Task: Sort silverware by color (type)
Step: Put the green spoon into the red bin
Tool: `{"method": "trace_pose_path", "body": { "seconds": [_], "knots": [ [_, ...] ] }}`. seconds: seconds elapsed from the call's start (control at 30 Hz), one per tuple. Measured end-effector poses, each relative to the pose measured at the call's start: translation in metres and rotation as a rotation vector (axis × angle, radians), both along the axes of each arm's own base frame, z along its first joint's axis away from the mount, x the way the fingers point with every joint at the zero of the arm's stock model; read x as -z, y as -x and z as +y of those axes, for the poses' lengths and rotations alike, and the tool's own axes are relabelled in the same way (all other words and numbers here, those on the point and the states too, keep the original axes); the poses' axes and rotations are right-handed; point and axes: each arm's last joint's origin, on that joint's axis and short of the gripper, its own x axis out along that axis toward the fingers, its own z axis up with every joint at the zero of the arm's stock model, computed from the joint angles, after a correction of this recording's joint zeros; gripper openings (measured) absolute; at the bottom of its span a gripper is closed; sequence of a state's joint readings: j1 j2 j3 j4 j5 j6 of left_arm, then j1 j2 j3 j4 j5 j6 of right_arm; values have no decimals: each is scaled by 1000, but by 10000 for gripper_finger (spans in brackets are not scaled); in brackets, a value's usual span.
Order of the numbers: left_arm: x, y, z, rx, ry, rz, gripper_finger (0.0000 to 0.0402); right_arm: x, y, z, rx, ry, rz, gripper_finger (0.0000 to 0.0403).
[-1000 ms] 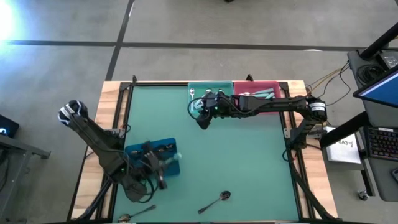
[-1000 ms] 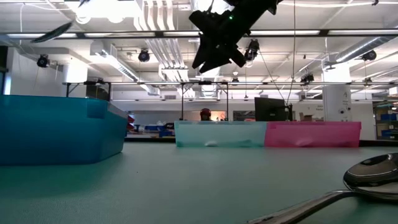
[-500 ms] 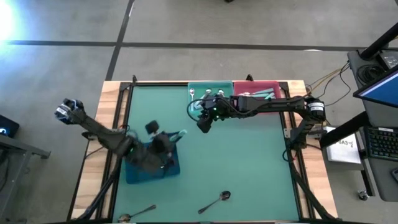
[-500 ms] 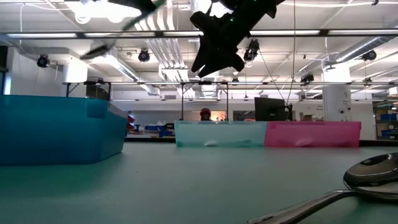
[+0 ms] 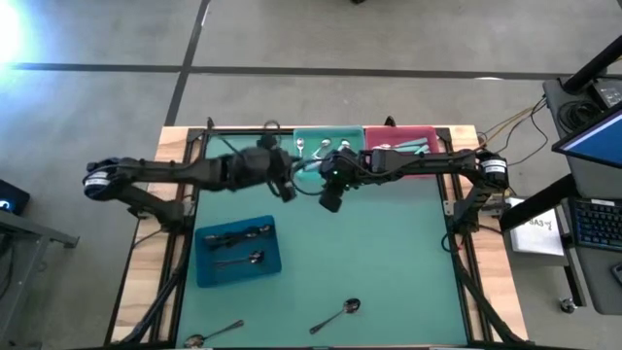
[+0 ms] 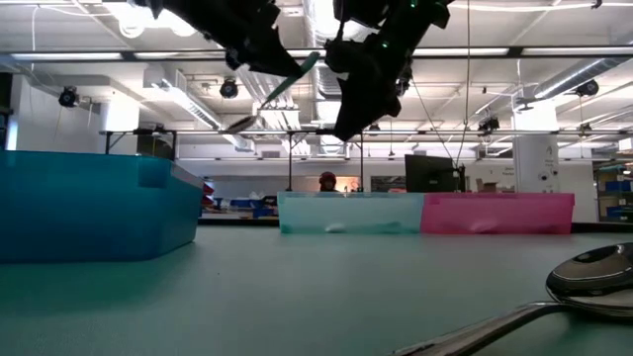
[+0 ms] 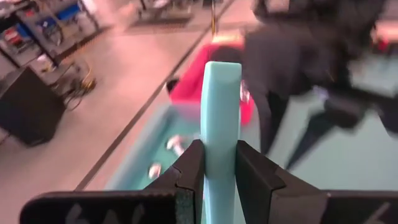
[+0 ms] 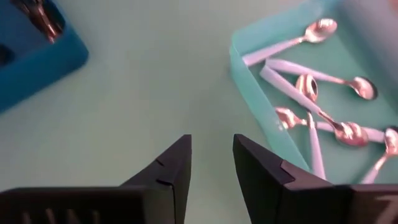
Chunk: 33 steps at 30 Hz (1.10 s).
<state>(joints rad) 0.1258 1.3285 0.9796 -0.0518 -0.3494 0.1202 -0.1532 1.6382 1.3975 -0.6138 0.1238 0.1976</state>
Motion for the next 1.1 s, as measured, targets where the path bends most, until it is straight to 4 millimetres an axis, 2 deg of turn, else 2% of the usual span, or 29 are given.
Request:
{"method": "trace_pose_path", "body": {
  "seconds": [0.13, 0.27, 0.4, 0.53, 0.63, 0.73, 0.9, 1.1],
  "knots": [
    [4, 1, 18, 12, 8, -115, 49, 2, 1, 0, -12, 17, 13, 100],
    [12, 3, 20, 4, 7, -175, 49, 0, -5, 0, -33, 54, -66, 89],
    [24, 8, 18, 2, 22, -323, 49, -1, -14, 5, -57, 112, -176, 79],
    [40, 22, 15, 4, 21, -522, 49, 4, -15, 12, -68, 160, -218, 72],
    [52, 37, 12, 13, 6, -643, 49, -1, -15, 13, -50, 196, -256, 70],
    [61, 50, 9, 20, 14, -736, 49, -6, -19, 12, -39, 215, -370, 70],
    [65, 58, 8, 24, 5, -794, 49, -11, -26, 13, -37, 235, -584, 70],
    [60, 56, 8, 24, -43, -785, 49, -9, -30, 11, -13, 226, -633, 70]
  ]
}}
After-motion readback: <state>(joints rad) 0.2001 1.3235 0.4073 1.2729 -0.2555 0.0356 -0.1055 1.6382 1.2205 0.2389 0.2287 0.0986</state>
